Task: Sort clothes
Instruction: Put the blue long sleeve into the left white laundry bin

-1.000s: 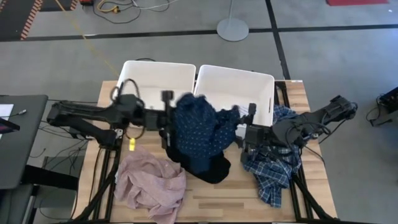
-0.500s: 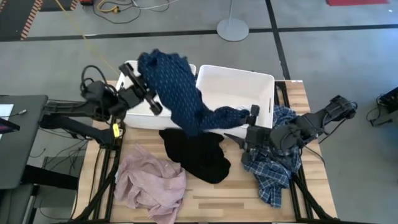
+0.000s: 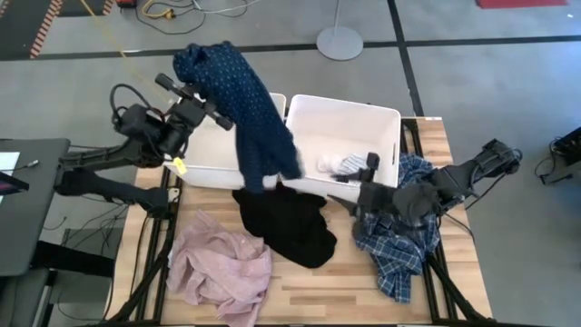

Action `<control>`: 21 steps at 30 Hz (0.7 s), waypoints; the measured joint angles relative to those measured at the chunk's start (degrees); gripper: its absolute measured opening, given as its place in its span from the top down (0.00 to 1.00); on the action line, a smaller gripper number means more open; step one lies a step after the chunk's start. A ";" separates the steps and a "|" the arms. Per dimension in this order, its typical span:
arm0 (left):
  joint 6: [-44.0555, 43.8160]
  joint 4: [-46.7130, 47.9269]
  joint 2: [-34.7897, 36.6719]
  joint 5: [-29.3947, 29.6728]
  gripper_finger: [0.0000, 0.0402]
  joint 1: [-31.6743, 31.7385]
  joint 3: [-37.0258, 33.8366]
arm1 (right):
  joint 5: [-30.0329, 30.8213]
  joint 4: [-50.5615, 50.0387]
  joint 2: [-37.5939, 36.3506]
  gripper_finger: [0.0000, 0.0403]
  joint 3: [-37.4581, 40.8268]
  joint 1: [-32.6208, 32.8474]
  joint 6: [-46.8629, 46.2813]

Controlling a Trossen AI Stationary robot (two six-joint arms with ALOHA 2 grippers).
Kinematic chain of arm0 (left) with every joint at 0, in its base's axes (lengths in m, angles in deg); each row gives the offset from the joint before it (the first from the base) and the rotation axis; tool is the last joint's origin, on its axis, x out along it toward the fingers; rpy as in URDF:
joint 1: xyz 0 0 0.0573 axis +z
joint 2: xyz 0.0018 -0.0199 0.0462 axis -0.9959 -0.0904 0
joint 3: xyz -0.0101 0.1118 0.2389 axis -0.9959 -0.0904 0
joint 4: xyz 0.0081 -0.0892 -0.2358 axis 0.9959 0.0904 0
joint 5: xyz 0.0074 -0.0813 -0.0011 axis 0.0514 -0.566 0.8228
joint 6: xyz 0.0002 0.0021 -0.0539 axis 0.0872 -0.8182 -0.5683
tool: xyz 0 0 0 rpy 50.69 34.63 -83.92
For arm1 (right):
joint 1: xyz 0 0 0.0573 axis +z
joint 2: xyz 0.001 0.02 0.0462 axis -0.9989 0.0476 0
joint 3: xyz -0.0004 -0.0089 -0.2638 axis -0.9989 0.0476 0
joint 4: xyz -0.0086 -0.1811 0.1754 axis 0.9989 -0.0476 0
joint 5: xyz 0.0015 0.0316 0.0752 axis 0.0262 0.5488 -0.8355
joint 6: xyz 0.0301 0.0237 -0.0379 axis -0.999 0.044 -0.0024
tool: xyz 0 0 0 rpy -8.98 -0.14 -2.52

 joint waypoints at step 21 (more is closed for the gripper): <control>17.35 -10.81 -0.18 9.80 0.91 5.60 0.86 | -0.37 9.04 1.85 0.46 0.00 -4.84 6.67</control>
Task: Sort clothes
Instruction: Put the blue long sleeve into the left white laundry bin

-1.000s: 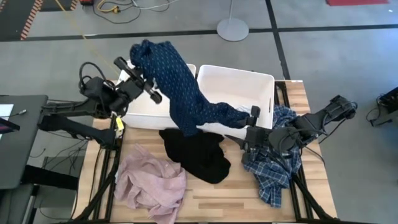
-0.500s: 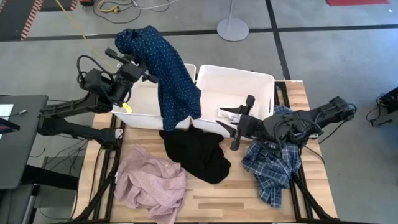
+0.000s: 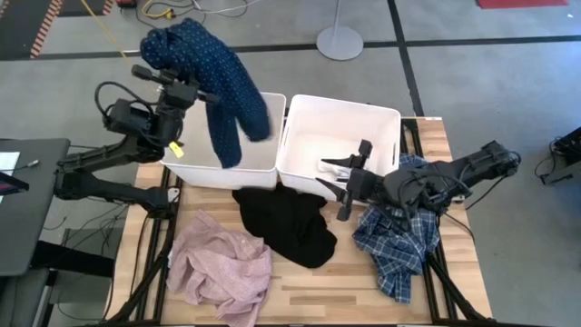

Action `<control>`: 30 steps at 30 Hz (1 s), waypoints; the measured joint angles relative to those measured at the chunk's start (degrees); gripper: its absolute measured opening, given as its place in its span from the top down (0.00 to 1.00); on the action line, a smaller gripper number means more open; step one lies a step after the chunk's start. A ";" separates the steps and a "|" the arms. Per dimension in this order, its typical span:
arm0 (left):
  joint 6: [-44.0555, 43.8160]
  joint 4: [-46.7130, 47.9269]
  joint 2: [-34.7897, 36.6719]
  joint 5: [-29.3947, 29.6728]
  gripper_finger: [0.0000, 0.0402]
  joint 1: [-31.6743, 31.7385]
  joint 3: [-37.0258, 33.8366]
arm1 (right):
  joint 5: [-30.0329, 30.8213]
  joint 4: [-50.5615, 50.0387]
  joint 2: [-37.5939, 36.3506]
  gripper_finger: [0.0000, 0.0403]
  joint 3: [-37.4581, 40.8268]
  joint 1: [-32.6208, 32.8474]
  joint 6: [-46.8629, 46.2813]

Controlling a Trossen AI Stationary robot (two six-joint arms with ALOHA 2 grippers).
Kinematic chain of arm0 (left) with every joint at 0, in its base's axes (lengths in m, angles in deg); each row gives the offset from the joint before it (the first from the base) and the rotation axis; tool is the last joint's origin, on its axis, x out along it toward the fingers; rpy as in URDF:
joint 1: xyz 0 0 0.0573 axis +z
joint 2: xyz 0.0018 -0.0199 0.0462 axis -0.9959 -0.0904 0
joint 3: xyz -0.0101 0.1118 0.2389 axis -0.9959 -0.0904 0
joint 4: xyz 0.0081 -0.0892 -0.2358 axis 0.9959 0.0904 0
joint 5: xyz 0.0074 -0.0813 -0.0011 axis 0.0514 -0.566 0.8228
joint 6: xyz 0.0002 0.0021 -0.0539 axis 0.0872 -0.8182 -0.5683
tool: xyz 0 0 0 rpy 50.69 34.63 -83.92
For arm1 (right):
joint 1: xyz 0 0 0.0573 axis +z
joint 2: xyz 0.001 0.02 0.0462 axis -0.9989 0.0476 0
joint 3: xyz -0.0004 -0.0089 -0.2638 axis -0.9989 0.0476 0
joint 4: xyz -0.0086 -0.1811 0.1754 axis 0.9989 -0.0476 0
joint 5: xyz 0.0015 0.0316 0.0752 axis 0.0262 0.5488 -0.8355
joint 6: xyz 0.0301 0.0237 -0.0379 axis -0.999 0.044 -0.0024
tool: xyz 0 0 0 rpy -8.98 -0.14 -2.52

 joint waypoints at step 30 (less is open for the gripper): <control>-46.10 73.22 -7.23 -21.23 0.88 11.48 1.67 | 0.17 -8.93 -0.02 0.46 0.55 6.70 -9.80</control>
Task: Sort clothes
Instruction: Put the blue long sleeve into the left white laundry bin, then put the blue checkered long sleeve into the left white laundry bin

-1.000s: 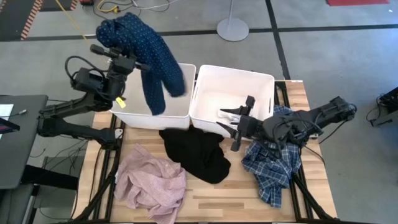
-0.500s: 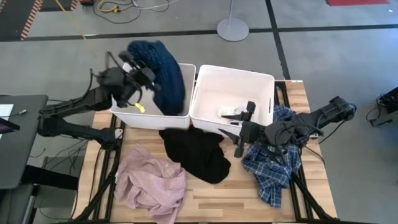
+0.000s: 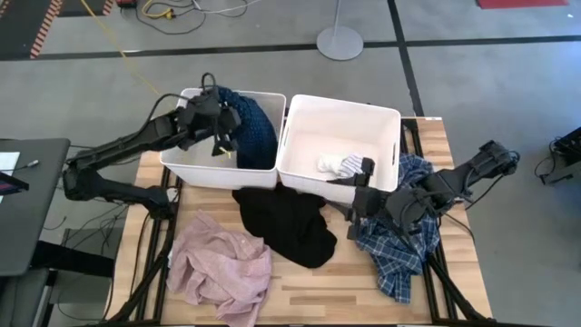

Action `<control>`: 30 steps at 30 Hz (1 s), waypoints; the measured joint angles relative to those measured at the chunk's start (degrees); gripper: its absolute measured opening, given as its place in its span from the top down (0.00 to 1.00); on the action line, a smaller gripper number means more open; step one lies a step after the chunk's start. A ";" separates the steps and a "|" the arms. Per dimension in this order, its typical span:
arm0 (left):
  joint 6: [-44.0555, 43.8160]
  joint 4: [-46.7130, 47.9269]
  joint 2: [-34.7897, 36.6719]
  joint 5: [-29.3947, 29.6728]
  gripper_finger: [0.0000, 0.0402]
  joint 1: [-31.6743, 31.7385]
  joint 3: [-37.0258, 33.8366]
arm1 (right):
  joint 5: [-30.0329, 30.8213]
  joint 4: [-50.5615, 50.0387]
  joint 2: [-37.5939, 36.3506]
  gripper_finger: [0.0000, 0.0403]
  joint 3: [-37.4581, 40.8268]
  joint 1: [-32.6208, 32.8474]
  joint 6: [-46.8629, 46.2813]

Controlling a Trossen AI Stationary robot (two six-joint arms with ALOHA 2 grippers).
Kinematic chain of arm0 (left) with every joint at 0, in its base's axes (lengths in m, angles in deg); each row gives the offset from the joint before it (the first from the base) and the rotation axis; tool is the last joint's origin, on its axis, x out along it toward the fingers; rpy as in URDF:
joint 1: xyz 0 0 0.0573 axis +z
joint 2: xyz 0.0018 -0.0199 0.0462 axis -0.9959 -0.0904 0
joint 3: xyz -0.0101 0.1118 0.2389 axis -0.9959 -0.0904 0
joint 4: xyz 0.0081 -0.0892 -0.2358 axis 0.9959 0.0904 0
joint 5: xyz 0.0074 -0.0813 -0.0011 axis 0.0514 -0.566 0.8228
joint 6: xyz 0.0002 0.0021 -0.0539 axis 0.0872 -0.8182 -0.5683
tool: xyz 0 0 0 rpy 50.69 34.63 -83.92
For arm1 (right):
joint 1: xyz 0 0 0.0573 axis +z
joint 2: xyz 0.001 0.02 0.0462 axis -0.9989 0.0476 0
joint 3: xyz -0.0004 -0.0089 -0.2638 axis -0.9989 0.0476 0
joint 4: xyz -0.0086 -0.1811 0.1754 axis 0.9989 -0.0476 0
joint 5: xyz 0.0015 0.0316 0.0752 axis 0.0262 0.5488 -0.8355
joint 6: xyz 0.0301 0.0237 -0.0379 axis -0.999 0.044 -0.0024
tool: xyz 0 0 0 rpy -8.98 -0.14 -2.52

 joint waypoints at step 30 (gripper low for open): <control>-17.87 19.69 -7.54 -34.03 0.24 11.91 17.54 | -0.07 -3.66 0.00 0.46 2.42 2.59 -4.00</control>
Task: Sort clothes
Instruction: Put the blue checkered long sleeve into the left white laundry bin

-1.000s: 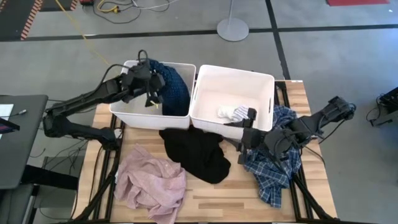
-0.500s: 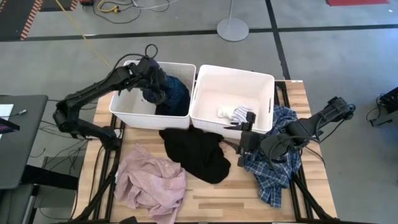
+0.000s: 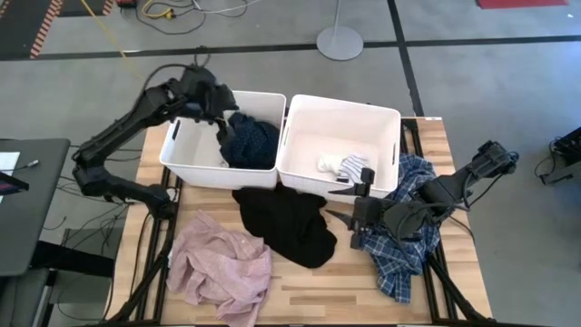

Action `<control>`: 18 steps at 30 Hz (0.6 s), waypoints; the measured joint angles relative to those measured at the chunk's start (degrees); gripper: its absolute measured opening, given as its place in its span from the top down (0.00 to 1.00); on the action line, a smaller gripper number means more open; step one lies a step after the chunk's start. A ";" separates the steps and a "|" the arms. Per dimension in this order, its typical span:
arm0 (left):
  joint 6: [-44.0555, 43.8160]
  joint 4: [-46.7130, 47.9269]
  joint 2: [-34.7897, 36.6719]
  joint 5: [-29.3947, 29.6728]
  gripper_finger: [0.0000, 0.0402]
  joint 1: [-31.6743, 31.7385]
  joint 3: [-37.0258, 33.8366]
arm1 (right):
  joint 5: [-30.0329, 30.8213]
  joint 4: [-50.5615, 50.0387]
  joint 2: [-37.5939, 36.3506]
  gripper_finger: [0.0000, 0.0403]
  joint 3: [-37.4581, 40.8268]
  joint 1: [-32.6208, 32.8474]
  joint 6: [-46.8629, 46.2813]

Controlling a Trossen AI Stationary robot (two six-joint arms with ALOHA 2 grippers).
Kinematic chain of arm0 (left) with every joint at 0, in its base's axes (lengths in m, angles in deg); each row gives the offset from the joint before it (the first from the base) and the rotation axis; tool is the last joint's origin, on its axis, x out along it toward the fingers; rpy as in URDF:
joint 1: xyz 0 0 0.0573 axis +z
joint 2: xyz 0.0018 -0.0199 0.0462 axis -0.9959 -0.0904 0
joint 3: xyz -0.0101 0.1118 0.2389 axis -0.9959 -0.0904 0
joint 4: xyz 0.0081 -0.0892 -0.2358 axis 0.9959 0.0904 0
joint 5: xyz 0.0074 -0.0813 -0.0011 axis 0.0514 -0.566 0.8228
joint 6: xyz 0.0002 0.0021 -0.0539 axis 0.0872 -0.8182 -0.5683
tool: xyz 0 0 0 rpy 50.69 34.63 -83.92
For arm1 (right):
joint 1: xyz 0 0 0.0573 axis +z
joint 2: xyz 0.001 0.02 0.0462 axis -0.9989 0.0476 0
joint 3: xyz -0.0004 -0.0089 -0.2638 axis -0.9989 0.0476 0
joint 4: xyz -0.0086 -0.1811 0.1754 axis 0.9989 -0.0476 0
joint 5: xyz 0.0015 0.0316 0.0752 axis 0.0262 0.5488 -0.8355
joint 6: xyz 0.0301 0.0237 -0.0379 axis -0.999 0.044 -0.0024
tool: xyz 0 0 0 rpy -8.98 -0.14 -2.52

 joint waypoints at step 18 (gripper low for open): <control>-2.99 -0.21 16.63 1.81 0.29 -23.06 3.47 | -2.69 -2.24 0.00 0.46 -0.02 0.37 -1.17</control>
